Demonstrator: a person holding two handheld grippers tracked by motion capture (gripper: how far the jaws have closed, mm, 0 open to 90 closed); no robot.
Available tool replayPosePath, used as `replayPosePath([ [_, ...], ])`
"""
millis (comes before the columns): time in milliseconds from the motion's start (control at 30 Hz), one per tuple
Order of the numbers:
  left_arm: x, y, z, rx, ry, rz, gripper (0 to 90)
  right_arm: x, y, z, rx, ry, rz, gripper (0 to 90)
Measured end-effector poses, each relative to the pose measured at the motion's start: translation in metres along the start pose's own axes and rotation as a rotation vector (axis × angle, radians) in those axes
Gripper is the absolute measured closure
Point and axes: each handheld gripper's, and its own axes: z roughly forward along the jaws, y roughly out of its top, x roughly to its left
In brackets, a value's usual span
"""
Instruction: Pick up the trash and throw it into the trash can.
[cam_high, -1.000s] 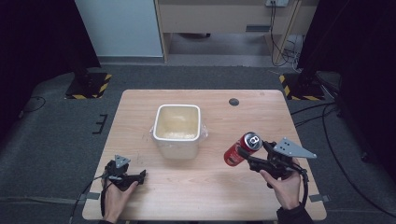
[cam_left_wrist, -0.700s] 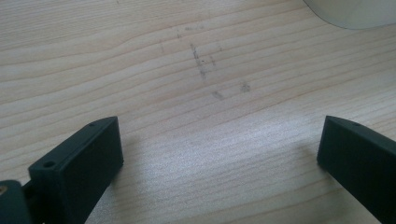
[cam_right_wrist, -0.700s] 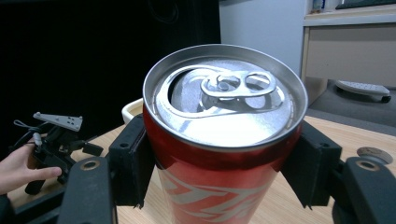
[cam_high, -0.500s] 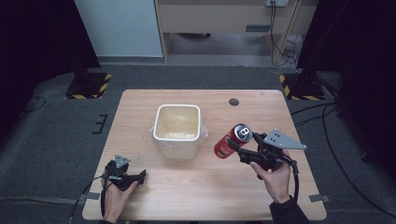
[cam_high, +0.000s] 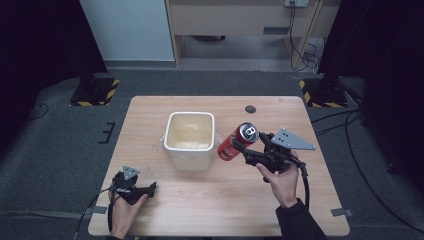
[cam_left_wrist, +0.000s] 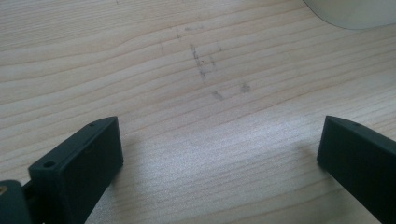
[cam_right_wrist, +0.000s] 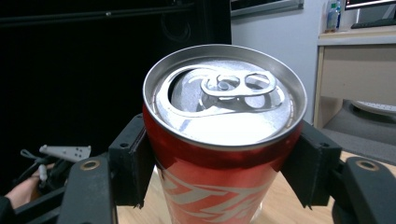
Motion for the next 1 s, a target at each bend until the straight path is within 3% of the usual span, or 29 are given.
replayPosePath([
  [1000, 0.0, 0.0, 0.0, 0.0, 0.0, 0.0, 0.0, 0.007, 0.019, 0.053, -0.047, -0.003, 0.001, 33.6],
])
